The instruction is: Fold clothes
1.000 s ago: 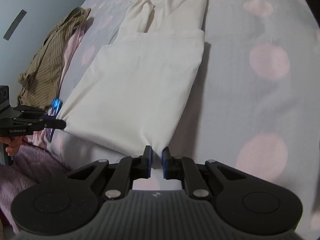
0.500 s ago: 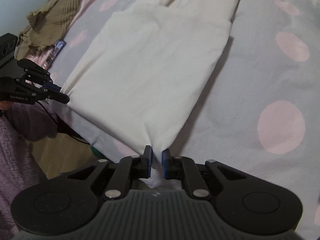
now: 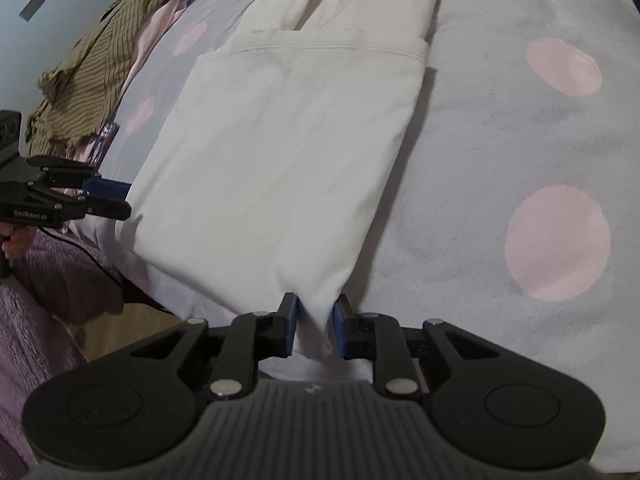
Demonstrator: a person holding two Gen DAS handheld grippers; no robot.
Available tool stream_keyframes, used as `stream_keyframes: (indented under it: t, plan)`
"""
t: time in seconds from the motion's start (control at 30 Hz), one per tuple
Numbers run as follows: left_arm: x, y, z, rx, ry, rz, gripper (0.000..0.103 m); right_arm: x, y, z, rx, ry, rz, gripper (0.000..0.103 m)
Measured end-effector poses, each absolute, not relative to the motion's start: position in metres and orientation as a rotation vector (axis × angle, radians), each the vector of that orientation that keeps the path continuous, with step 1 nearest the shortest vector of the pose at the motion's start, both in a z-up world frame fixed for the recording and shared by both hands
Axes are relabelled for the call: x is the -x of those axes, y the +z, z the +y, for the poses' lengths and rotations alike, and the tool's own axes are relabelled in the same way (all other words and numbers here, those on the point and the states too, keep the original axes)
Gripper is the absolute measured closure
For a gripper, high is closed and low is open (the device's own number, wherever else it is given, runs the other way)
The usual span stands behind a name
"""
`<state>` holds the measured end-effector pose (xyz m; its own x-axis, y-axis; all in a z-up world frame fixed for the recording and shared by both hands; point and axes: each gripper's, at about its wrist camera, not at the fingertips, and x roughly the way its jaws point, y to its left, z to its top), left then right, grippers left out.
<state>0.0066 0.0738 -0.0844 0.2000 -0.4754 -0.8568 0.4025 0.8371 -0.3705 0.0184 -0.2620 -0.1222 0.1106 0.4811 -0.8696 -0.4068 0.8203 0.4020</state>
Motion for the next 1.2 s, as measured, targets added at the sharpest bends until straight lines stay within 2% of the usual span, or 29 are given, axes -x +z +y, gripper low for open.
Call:
stream_keyframes:
  t: [0.1,0.3,0.33,0.4,0.6,0.87,0.93,0.97,1.0,1.2]
  plan:
    - [-0.003,-0.092,0.068,0.045,-0.608,1.269,0.084,-0.017,-0.122,-0.264,-0.083,0.658,1.314,0.090]
    - [0.001,-0.098,0.075,0.085,-0.616,1.296,0.085,-0.018,-0.131,-0.268,-0.117,0.644,1.348,0.091]
    - [0.001,-0.099,0.074,0.088,-0.622,1.295,0.092,-0.019,-0.132,-0.268,-0.116,0.644,1.352,0.092]
    - [-0.001,-0.098,0.076,0.115,-0.633,1.301,0.096,-0.020,-0.132,-0.267,-0.113,0.646,1.358,0.094]
    - [0.001,-0.092,0.080,0.145,-0.672,1.318,0.098,-0.014,-0.129,-0.271,-0.110,0.676,1.389,0.096]
    - [-0.003,-0.105,0.073,0.106,-0.661,1.370,0.097,-0.015,-0.142,-0.265,-0.088,0.665,1.432,0.094]
    - [-0.005,-0.097,0.077,0.103,-0.646,1.371,0.088,-0.016,-0.138,-0.267,-0.089,0.662,1.435,0.091]
    - [-0.007,-0.093,0.079,0.093,-0.632,1.365,0.084,-0.016,-0.135,-0.269,-0.084,0.653,1.431,0.088]
    - [-0.008,-0.087,0.082,0.071,-0.614,1.348,0.076,-0.017,-0.132,-0.270,-0.073,0.641,1.424,0.081]
    - [-0.032,-0.054,0.081,0.025,-0.574,1.205,0.075,-0.038,-0.103,-0.273,-0.008,0.569,1.272,0.080]
